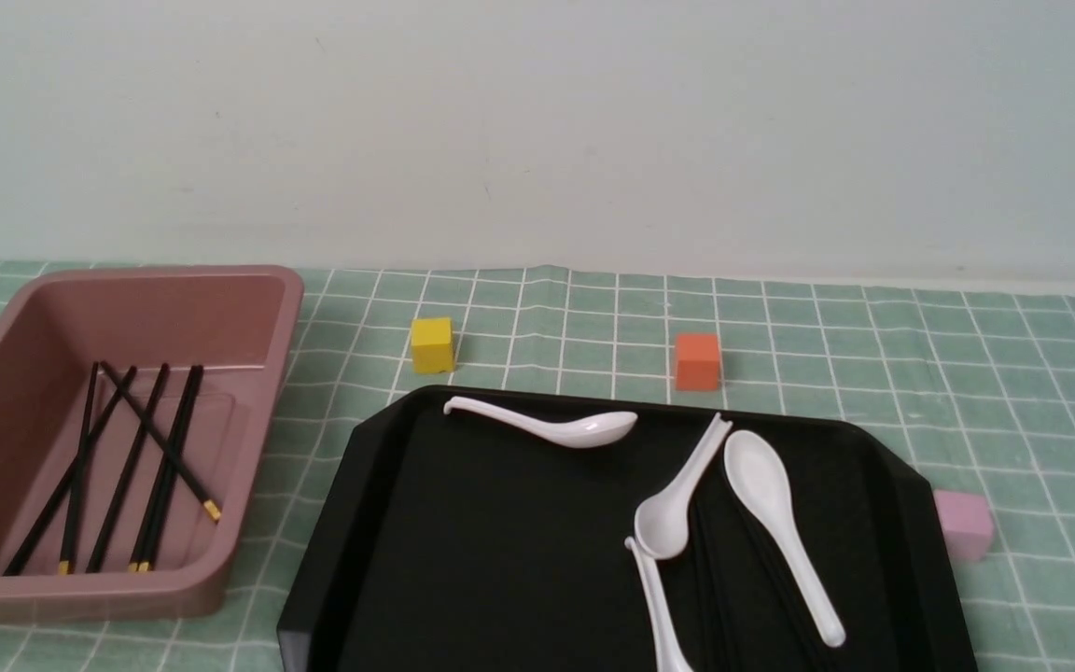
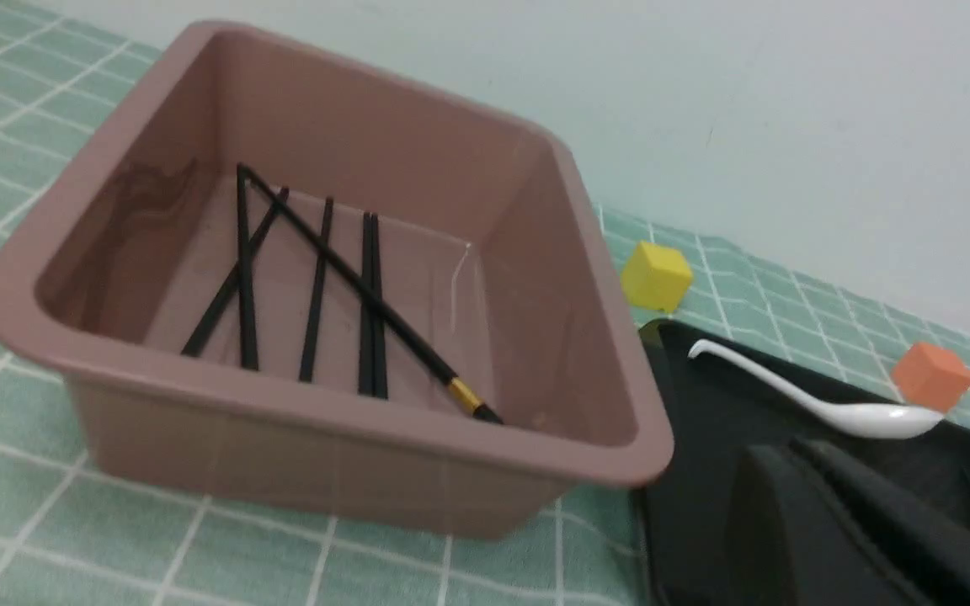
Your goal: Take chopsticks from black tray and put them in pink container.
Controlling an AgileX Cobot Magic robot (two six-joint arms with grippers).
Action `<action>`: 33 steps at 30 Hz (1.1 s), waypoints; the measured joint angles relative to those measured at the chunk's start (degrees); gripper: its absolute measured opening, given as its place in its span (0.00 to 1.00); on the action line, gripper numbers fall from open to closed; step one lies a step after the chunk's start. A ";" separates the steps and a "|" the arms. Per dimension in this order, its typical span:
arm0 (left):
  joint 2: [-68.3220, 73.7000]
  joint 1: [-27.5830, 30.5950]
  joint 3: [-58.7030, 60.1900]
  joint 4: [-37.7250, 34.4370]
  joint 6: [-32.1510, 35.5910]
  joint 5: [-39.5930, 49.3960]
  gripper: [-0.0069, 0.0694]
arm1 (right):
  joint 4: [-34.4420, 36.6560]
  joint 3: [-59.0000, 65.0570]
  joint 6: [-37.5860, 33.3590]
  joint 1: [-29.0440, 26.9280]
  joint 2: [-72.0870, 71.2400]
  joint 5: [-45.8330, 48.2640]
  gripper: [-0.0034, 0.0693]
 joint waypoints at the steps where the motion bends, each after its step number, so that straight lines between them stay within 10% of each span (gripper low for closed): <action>1: 0.00 0.00 1.29 0.56 0.00 0.00 0.07 | 0.00 0.00 0.00 0.00 0.00 0.00 0.38; 12: 0.00 -8.82 3.44 11.19 -0.90 1.01 0.08 | 0.00 0.00 0.00 0.00 0.00 0.00 0.38; 33: 0.00 -8.32 3.44 19.62 -13.11 3.57 0.10 | 0.00 0.00 0.00 0.00 0.00 0.00 0.38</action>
